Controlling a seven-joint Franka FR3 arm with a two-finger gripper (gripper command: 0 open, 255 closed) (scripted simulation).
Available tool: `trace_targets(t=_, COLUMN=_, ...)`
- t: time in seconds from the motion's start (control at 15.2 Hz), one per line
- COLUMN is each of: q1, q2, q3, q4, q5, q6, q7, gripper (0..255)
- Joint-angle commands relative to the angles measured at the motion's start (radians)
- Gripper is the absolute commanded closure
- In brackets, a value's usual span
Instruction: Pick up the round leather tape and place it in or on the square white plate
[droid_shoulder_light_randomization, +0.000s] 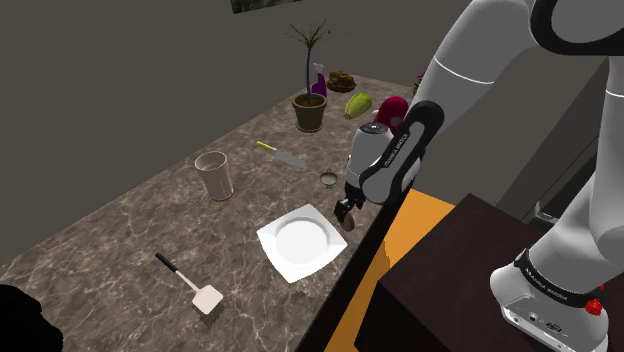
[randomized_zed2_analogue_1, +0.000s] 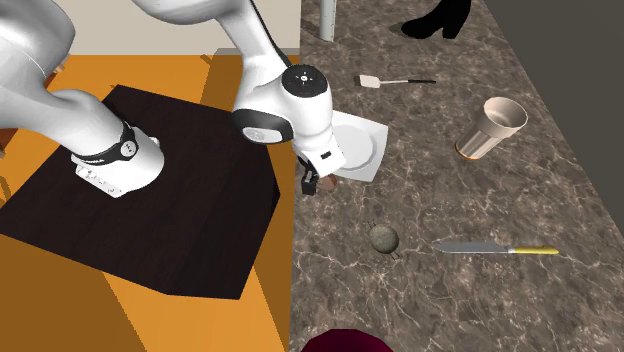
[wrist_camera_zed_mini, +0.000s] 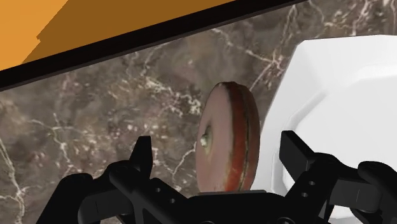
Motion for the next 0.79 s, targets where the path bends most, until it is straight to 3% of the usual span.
trace_targets(t=0.0, q1=0.002, q2=0.033, q3=-0.002, q4=0.012, q5=-0.001, q6=0.022, q7=0.000, gripper=0)
trace_targets(t=0.53, q1=0.003, q2=0.043, q3=-0.003, q4=0.016, q5=-0.002, q6=0.027, q7=0.000, gripper=0)
trace_targets(t=0.59, q1=0.003, q2=0.043, q3=-0.003, q4=0.016, q5=-0.002, q6=0.027, q7=0.000, gripper=255)
trace_targets(t=0.73, q1=0.003, q2=0.043, q3=-0.003, q4=0.016, q5=-0.002, q6=0.027, q7=0.000, gripper=255)
